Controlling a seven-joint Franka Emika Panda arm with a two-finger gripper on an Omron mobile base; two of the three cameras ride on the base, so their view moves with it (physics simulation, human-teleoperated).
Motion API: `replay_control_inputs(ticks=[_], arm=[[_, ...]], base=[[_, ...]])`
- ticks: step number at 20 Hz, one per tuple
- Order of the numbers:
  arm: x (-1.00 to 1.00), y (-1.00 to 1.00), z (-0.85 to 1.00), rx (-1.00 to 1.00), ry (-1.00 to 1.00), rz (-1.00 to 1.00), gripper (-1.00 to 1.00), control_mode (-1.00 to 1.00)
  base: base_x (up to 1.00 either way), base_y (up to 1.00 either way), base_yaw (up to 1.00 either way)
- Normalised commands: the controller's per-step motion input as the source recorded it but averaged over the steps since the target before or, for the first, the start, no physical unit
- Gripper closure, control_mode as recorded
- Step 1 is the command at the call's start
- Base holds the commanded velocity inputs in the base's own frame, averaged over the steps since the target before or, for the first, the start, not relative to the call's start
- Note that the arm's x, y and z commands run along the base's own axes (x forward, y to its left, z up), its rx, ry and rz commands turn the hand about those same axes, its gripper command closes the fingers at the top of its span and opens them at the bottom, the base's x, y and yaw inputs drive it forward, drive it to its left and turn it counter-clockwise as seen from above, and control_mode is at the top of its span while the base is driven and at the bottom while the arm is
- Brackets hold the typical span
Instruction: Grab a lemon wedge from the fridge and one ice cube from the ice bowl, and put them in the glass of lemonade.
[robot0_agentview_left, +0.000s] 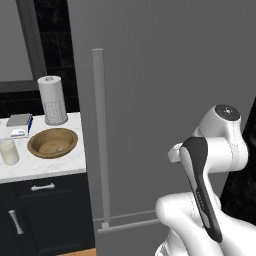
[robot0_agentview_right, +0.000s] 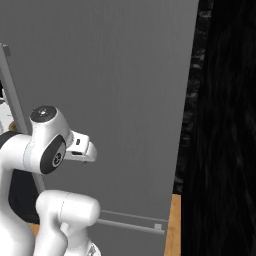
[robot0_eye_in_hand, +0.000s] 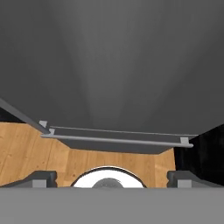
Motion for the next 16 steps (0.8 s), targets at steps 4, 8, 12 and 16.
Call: replay_control_inputs(ticks=[4,8,12,16], arm=[[-0.03,0.0,0.0,0.0,-0.01,0.0,-1.0,1.0],[0.0,0.0,0.0,0.0,0.0,0.0,-1.0,1.0],[0.0,0.0,0.0,0.0,0.0,0.0,-1.0,1.0],[0.0,0.0,0.0,0.0,0.0,0.0,-1.0,1.0]], base=[[-0.19,0.0,0.0],[-0.38,0.0,0.0],[-0.43,0.0,0.0],[-0.37,0.25,0.0]])
